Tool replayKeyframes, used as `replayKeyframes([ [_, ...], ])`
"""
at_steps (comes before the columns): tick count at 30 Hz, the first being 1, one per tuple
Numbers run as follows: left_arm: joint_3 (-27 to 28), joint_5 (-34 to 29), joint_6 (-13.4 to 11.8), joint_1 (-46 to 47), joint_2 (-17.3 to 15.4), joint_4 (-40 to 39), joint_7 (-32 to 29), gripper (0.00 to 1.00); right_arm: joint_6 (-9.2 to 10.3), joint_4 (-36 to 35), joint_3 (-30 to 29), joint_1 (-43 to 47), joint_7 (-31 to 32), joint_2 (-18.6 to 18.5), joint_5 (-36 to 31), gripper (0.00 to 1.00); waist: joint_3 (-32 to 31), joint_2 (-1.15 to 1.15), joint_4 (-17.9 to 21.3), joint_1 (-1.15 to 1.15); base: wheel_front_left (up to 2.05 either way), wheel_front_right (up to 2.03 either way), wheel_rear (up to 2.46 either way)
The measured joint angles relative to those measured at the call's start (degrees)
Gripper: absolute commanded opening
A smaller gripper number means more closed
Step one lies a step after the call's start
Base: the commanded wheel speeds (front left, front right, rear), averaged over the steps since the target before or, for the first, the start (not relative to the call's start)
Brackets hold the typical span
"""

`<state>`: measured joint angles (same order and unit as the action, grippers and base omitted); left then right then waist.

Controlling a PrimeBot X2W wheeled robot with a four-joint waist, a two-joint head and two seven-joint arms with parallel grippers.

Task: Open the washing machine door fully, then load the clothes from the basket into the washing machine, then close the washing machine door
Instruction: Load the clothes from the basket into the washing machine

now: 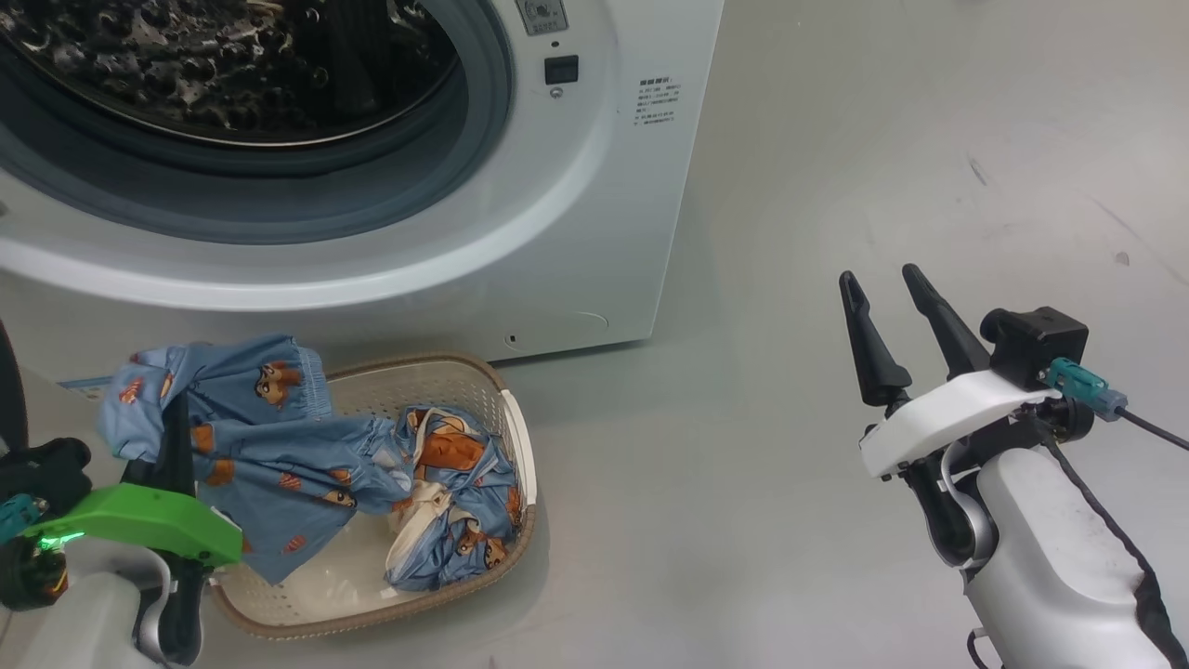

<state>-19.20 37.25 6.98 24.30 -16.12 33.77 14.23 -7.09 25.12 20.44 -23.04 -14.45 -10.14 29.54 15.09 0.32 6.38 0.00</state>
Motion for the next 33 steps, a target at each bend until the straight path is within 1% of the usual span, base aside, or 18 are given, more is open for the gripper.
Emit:
replayKeyframes([
  [8, 3.4, -1.1, 0.0, -4.0, -0.1, -7.0, 0.0, 0.00, 0.00, 0.5, 0.7, 2.2, 0.0, -0.8, 1.0, 1.00, -4.8, 0.00, -1.6, 0.00, 0.00, 0.00, 0.00],
  [14, 4.4, -4.2, -0.1, -6.5, -0.3, -12.6, 0.1, 0.00, 0.00, 0.6, 1.0, 3.7, 0.0, -1.6, 1.8, 1.00, -7.7, 0.00, -2.3, 0.00, 0.00, 0.00, 0.00],
  [16, 4.4, -5.4, -0.6, -7.9, -0.3, -15.2, 0.2, 0.00, 0.00, 0.6, 1.0, 4.3, 0.0, -2.1, 1.9, 1.00, -8.8, 0.00, -2.6, 0.00, 0.00, 0.00, 0.00],
  [19, 4.4, -6.1, -0.7, -8.8, -0.5, -16.8, 0.2, 0.00, 0.00, 0.5, 1.0, 4.3, 0.0, -2.4, 2.1, 1.00, -9.2, 0.00, -2.7, 0.00, 0.00, 0.00, 0.00],
  [22, 4.4, -6.8, -1.6, -9.9, -0.6, -18.8, 0.2, 0.00, 0.00, 0.3, 0.8, 4.3, 0.0, -2.6, 2.3, 1.00, -9.5, 0.00, -2.7, 0.00, 0.00, 0.00, 0.00],
  [33, 4.8, -8.1, -2.2, -13.0, -0.4, -25.9, 0.2, 0.00, 0.00, -0.4, 0.4, 4.3, 0.0, -3.4, 2.8, 1.00, -9.4, 0.00, -2.9, 0.00, 0.00, 0.00, 0.00],
])
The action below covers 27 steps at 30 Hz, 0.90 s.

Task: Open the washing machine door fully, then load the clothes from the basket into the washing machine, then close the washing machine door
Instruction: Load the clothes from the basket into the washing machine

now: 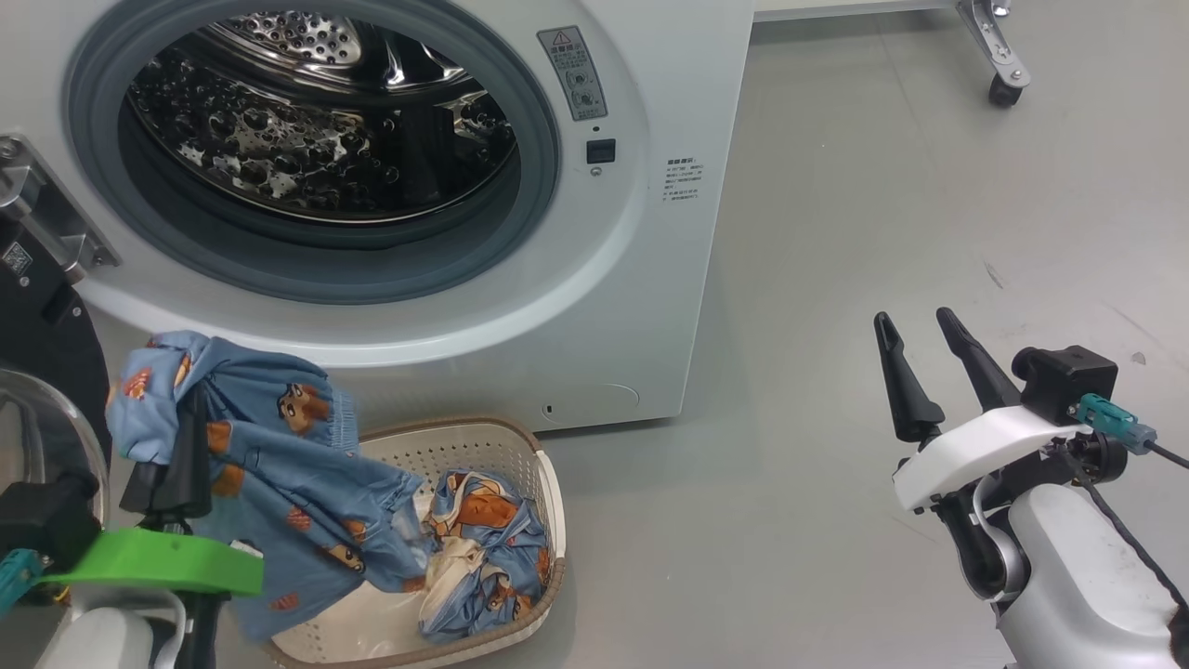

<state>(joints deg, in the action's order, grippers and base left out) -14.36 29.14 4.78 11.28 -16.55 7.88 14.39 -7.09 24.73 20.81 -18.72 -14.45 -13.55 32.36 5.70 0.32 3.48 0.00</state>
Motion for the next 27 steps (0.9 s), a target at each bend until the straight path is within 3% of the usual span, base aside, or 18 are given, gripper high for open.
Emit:
replayKeyframes([
  [8, -0.4, -1.0, 0.0, 0.0, 0.1, -4.2, 0.0, 0.00, 0.00, -0.3, 0.2, 0.0, 0.0, -0.4, 0.0, 1.00, 0.1, 0.00, -0.1, 0.00, 0.00, 0.00, 0.00],
  [13, -0.4, -1.5, 0.1, 1.2, -1.5, -5.9, 0.0, 0.00, 0.00, -0.8, 1.3, 0.0, 0.0, -0.3, 0.0, 1.00, 1.0, 0.00, 0.2, 0.00, 0.00, 0.00, 0.00],
  [27, -0.5, -2.2, 0.6, 13.4, -2.7, -7.1, -3.8, 0.00, 0.00, -2.1, 2.3, -0.4, 0.0, 1.0, 0.2, 1.00, 5.5, 0.00, 3.7, 0.00, 0.00, 0.00, 0.00],
])
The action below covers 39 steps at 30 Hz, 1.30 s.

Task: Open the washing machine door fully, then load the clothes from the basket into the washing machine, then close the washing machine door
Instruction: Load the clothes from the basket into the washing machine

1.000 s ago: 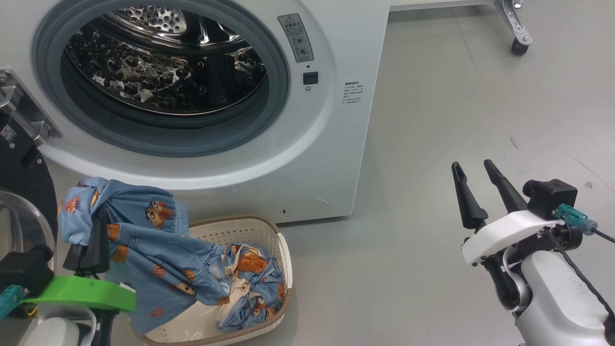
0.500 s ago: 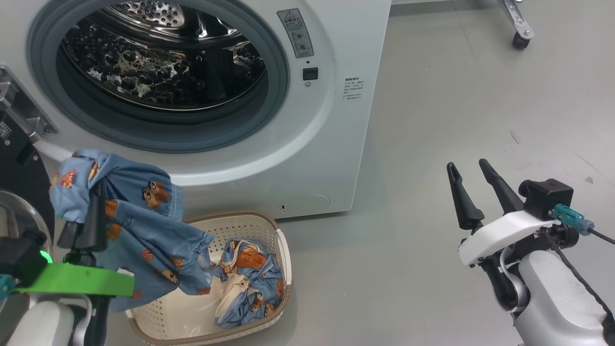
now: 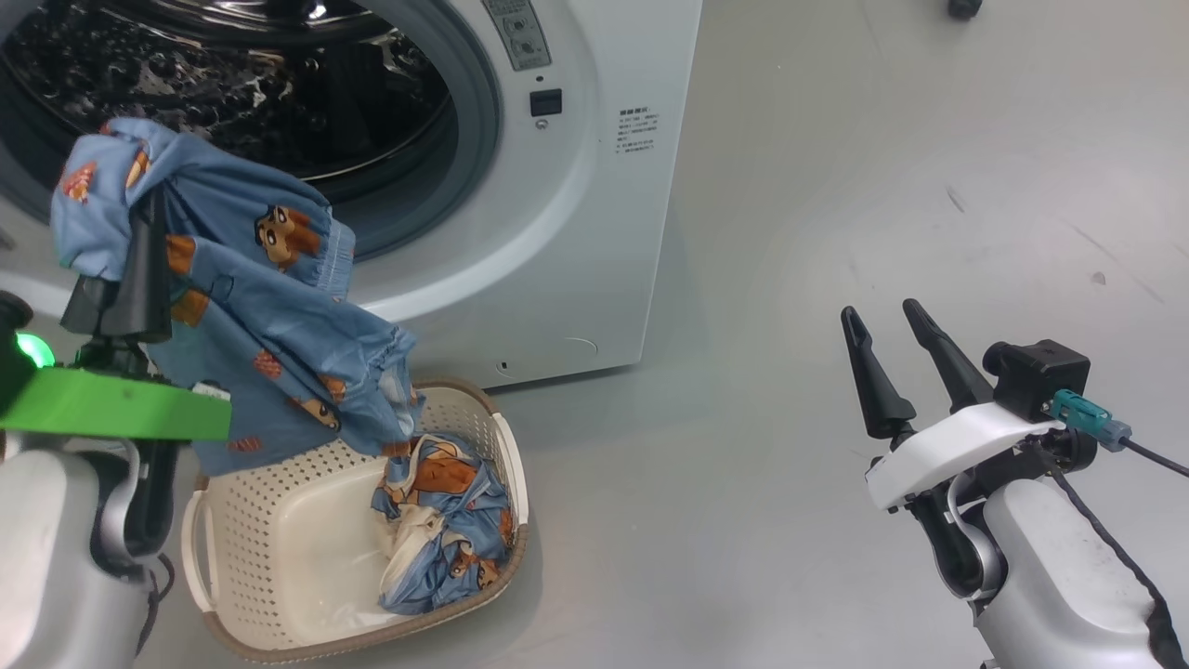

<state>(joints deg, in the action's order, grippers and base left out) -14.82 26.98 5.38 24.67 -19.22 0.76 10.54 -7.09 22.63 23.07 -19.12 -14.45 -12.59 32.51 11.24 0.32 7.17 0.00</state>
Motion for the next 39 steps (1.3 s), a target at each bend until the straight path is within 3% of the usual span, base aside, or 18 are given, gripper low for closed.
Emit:
replayKeyframes([
  [17, 0.3, 0.1, 0.1, 15.6, -1.8, 9.7, -8.9, 0.00, 0.00, -3.2, 0.3, -5.1, 0.0, 1.8, -0.2, 1.00, 11.3, 0.00, 5.6, 0.00, 0.00, 0.00, 0.00],
  [23, 2.6, 0.3, 0.5, 20.7, -4.5, 14.5, -10.6, 0.00, 0.00, -4.0, 0.4, -7.0, 0.0, 3.1, -0.4, 1.00, 15.8, 0.00, 7.9, -0.01, 0.00, 0.00, 0.00],
  [39, 3.3, 1.8, 0.6, 32.1, -5.9, 25.3, -14.8, 0.00, 0.00, -4.7, -0.5, -8.4, 0.0, 5.5, -1.3, 1.00, 25.5, 0.00, 13.7, -0.01, 0.00, 0.00, 0.00],
])
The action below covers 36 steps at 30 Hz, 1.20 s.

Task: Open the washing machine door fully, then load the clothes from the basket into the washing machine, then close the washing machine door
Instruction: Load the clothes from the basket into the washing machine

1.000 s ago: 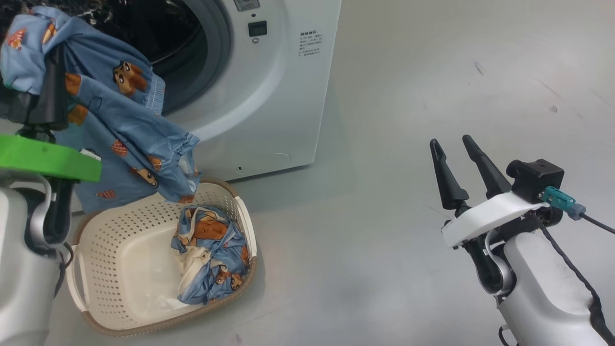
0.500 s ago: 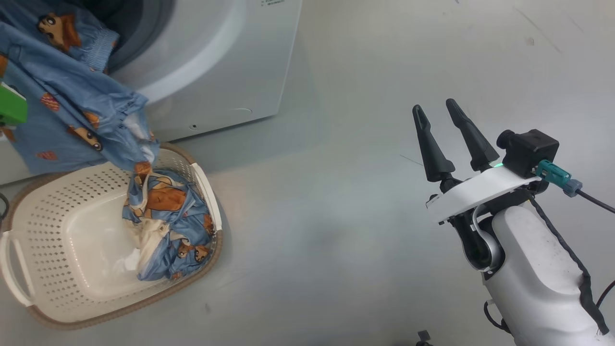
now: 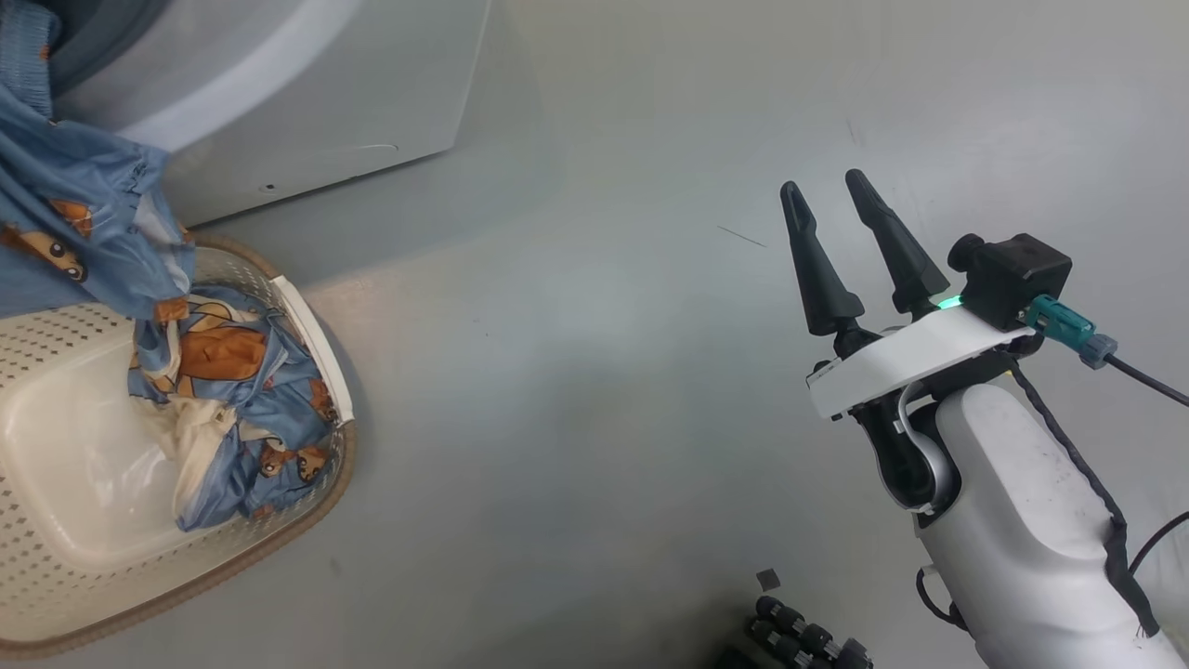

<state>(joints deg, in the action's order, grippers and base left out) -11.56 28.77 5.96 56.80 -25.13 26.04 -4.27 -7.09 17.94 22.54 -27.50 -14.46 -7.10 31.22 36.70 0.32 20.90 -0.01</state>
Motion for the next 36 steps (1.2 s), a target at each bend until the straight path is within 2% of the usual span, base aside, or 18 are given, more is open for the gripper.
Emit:
replayKeyframes([
  [7, 0.9, -0.1, 0.0, 4.4, -0.6, 4.8, -0.2, 0.00, 0.00, -0.1, 0.1, -1.1, 0.0, 0.9, -0.4, 1.00, 2.1, 0.00, 1.7, 0.00, 0.00, 0.00, 0.00],
  [15, 3.0, -1.1, -0.1, 12.0, -0.4, 4.6, 6.9, 0.00, 0.00, 0.0, -0.5, -1.1, 0.0, 1.0, -0.7, 1.00, 2.8, 0.00, 2.3, 0.00, 0.00, 0.00, 0.00],
  [22, 4.2, -1.1, -0.7, 13.9, -0.3, 6.8, 11.0, 0.00, 0.00, -0.1, -1.1, -1.1, 0.0, 1.4, -1.1, 1.00, 2.9, 0.00, 2.1, 0.00, 0.00, 0.00, 0.00],
  [23, 4.2, -1.1, -0.7, 13.9, -0.2, 8.0, 10.9, 0.64, 0.00, -0.1, -1.1, -1.1, 0.0, 1.5, -1.2, 1.00, 3.0, 0.00, 2.0, 0.00, 0.00, 0.00, 0.00],
  [24, 4.1, -1.1, -0.7, 13.8, 0.0, 9.3, 10.6, 1.00, 0.00, -0.1, -1.1, -1.1, 0.0, 1.5, -1.2, 1.00, 3.0, 0.00, 1.9, 0.00, 0.00, 0.00, 0.00],
  [31, 1.7, -1.5, -0.6, 13.4, 0.7, 13.7, 9.2, 1.00, 0.00, -0.1, -1.3, -1.1, 0.0, 1.6, -1.6, 1.00, 2.9, 0.00, 1.3, 0.00, 0.00, 0.00, 0.00],
  [36, -0.2, -1.8, -0.1, 13.2, 3.2, 15.4, 9.2, 1.00, 0.00, 0.0, -1.9, -1.1, 0.0, 1.6, -2.0, 1.00, 2.6, 0.00, 0.3, 0.00, 0.00, 0.00, 0.00],
])
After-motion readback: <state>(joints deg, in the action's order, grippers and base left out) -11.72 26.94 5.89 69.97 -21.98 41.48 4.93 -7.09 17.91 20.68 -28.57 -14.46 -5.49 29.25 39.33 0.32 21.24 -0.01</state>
